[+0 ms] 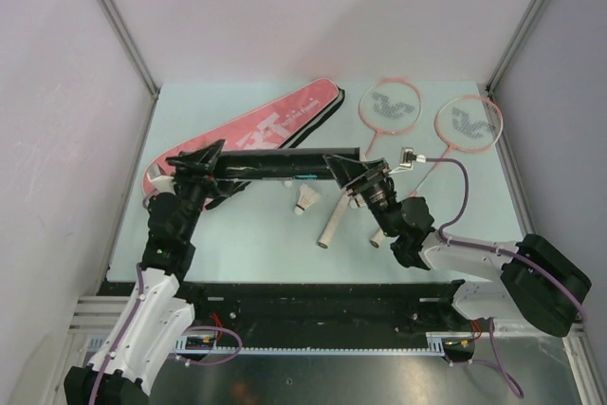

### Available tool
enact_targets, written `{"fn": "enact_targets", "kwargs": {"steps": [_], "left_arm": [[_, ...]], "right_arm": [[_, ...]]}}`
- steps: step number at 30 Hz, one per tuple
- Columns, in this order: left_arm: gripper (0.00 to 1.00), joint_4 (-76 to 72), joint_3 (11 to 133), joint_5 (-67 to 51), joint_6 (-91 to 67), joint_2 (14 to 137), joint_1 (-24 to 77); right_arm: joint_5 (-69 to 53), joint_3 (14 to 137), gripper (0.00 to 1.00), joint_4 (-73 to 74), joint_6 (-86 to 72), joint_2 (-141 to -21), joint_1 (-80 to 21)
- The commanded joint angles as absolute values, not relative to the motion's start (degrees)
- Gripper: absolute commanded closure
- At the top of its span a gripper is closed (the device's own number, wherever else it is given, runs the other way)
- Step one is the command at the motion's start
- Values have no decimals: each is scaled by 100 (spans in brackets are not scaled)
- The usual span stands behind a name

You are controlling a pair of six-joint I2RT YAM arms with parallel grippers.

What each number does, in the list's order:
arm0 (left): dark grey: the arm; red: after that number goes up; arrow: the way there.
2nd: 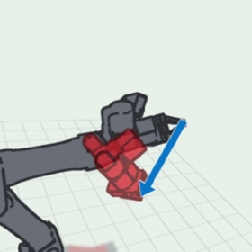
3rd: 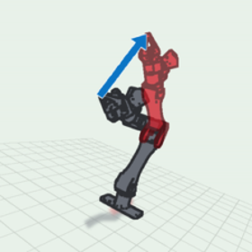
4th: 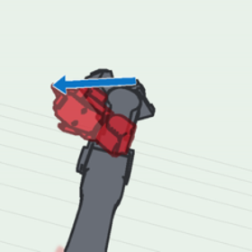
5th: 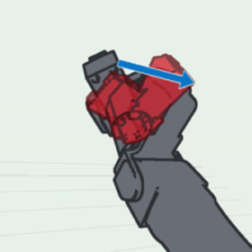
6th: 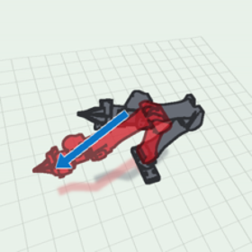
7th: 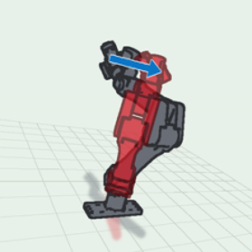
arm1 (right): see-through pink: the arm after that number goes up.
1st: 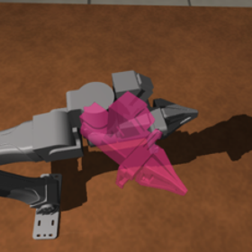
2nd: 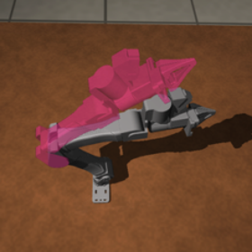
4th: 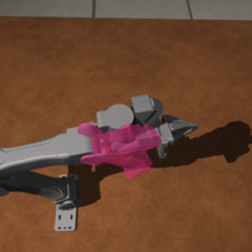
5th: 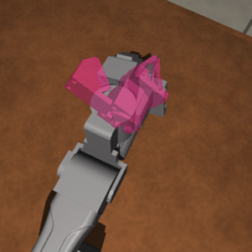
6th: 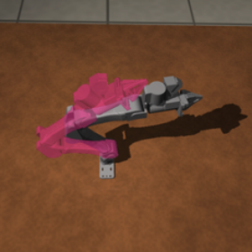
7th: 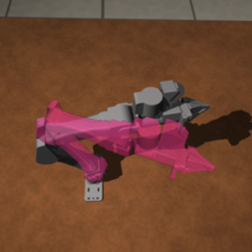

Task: Pack up the badminton gear

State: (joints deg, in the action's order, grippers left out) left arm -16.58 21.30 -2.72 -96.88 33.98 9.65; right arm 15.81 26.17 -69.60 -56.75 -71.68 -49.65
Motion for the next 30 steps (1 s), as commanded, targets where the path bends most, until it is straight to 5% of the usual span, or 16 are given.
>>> {"fn": "enact_targets", "kwargs": {"steps": [1, 7, 11, 13, 15, 18, 24, 27, 30], "left_arm": [[0, -2030, 2223, -718, -9040, 3322, 949], [0, -1855, 1804, -2282, -8139, 3515, 940], [0, -1793, 1205, -3968, -7709, 3577, 949], [0, -1784, 759, -4288, -7515, 3193, 941], [12, -1775, 502, -4638, -7393, 2875, 932], [11, -1758, 448, -4877, -7130, 2243, 923], [3, -961, 2366, -5194, -5281, 1888, 923], [10, -44, 3432, -4870, -4109, 2757, 1115], [5, 464, 4319, -4064, -2974, 3969, 1975]], "right_arm": [[1899, 2848, 24, -6928, -5387, -6891, -4791], [1126, 2848, 42, -6556, -5721, -6794, -3878], [582, 2979, 46, -6338, -5730, -6829, -3271], [89, 3111, 48, -6058, -5730, -6855, -2842], [-417, 3207, 50, -5881, -5678, -6899, -2559], [-1367, 3594, 51, -5520, -5538, -7031, -2215], [-3073, 4210, 50, -4563, -4624, -7085, -2188], [-3217, 4315, 50, -3843, -4167, -6971, -2328], [-2735, 4307, 51, -3314, -3894, -6847, -2591]]}}
